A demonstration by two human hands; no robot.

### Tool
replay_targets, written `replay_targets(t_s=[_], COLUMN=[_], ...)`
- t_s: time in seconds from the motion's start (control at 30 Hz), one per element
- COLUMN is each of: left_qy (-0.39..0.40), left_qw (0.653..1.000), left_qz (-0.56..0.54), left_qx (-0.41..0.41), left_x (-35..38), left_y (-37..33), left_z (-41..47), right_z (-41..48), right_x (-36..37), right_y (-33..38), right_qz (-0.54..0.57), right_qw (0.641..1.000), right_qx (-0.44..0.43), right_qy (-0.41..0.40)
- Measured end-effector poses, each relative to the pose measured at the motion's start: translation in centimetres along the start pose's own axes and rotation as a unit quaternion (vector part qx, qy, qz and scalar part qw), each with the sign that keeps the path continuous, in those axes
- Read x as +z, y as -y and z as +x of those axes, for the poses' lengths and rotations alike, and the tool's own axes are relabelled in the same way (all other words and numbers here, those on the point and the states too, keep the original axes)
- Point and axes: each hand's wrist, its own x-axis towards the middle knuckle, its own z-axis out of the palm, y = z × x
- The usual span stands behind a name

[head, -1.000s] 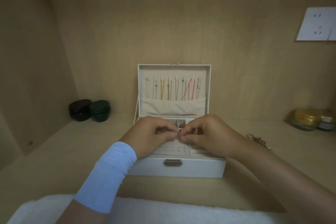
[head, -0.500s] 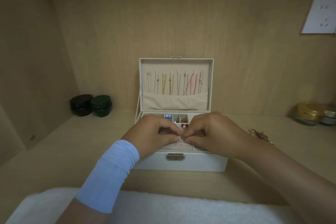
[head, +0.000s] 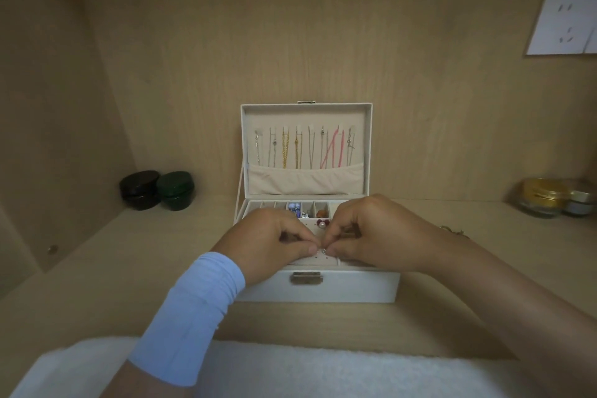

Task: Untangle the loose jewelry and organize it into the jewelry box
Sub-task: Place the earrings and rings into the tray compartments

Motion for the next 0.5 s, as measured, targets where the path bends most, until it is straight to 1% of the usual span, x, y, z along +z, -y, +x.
replay_targets(t_s=[0.2, 0.27, 0.37, 0.5], left_qy=[-0.032, -0.031, -0.019, -0.038], left_qw=[0.999, 0.998, 0.997, 0.995], left_qz=[0.035, 0.053, 0.069, 0.081], left_qx=[-0.021, -0.02, -0.023, -0.034], left_x=[0.3, 0.1, 0.0, 0.0], left_y=[-0.5, -0.6, -1.1, -2.1], left_z=[-0.2, -0.2, -0.5, -0.2], right_z=[0.1, 0.1, -0.1, -1.1], right_x=[0.1, 0.1, -0.1, -2.0], right_y=[0.0, 0.0, 0.2, 0.2], right_qz=[-0.003, 0.002, 0.034, 0.071], right_qw=[1.0, 1.0, 0.999, 0.996], right_qx=[0.0, 0.007, 0.021, 0.043], right_qy=[0.005, 0.011, 0.003, -0.018])
